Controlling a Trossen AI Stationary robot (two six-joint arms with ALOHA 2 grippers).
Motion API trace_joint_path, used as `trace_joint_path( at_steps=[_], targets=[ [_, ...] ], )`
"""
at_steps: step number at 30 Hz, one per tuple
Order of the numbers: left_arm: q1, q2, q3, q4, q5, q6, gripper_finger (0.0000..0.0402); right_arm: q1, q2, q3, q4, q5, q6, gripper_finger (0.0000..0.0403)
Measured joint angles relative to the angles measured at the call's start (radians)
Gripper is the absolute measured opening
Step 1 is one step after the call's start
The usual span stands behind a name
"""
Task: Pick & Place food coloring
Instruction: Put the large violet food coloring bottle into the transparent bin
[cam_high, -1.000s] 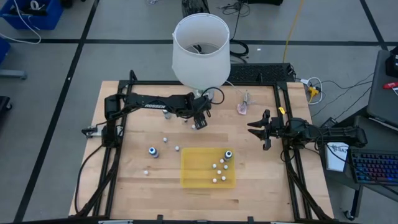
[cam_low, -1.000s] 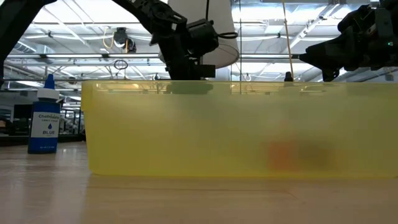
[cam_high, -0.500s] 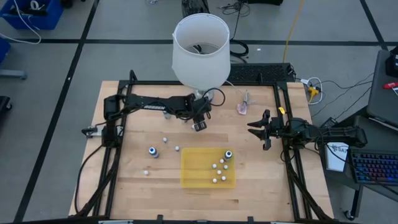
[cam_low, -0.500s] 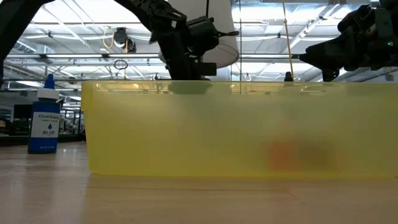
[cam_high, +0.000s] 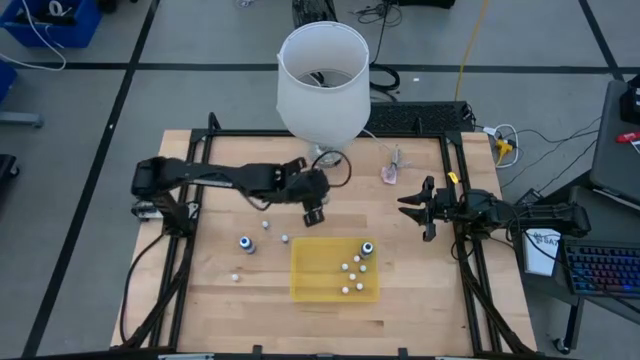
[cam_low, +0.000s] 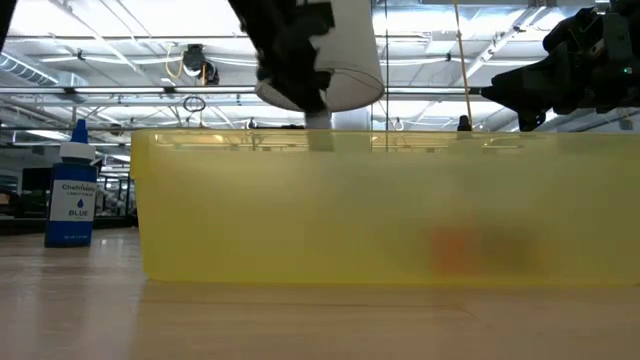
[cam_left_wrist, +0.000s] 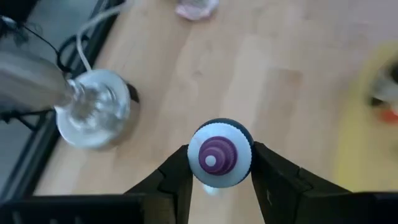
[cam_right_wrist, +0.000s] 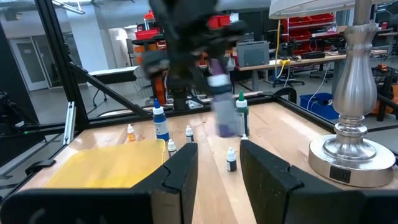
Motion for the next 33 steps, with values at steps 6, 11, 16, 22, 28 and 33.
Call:
trace_joint_path(
  at_steps=[6,11,16,22,28,33],
  targets=[
    [-0.127,-0.089,0.000,-0.133,-0.002,-0.196,0.0143,0.000,0.003,0.000,-0.002,0.000,0.000,0.0112],
    [-0.251,-0.092,0.000,-0.156,-0.005,-0.297,0.0138,0.000,0.003,0.000,-0.001,0.000,0.000,0.0112],
    [-0.340,-0.042,-0.008,-0.162,-0.045,-0.360,0.0138,0.000,0.003,0.000,-0.001,0.000,0.000,0.0112],
    [-0.386,0.024,-0.037,-0.151,-0.090,-0.437,0.0138,0.000,0.003,0.000,-0.001,0.000,0.000,0.0112],
    [-0.393,0.056,-0.124,-0.052,-0.100,-0.472,0.0138,0.000,0.003,0.000,-0.001,0.000,0.000,0.0112],
    [-0.391,0.059,-0.194,0.023,-0.085,-0.482,0.0138,0.000,0.003,0.000,-0.001,0.000,0.000,0.0112]
  ],
)
